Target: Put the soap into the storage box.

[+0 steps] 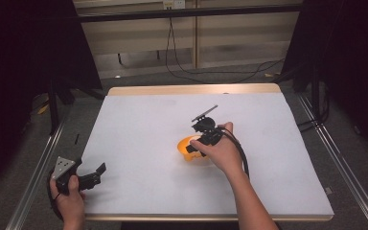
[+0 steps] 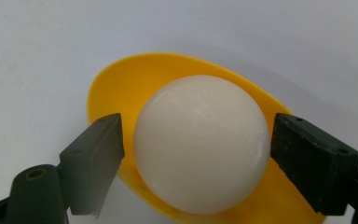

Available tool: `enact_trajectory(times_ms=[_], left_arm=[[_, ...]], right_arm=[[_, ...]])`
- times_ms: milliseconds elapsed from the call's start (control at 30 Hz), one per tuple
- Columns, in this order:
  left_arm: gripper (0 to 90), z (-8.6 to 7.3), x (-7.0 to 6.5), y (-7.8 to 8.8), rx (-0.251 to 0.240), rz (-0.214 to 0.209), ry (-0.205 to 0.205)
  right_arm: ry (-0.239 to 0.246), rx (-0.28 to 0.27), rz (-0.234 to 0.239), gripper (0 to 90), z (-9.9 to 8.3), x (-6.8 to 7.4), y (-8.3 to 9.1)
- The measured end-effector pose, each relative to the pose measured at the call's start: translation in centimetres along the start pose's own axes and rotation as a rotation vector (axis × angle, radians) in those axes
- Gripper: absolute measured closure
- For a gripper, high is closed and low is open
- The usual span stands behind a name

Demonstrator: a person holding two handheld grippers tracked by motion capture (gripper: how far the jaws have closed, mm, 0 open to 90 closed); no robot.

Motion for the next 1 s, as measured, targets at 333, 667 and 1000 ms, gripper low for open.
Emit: enact_trajectory(times_ms=[333, 667, 1000], left_arm=[[1.6, 0.0, -0.1, 0.0, 0.000, 0.003, 0.000], [1.6, 0.0, -0.1, 0.0, 0.004, 0.004, -0.008], [1.6, 0.0, -0.1, 0.0, 0.004, 0.005, -0.014]], right_arm=[[-0.015, -0.048, -0.046, 4.0, -0.3, -0.9, 1.3], [-0.053, -0.115, -0.056, 0.0, -1.5, -2.4, 3.1], [-0.096, -0.146, -0.082, 0.0, -3.5, -4.7, 4.4]])
Point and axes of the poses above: each handheld gripper's, and its own axes: y roughly backward along the jaws, z roughly out of its top, x roughly to its left, the point moved 7 cm from there along -y, roughly forward along the jaws, and after that the axes turned 4 degrees about -z, right-handed, at the moved point
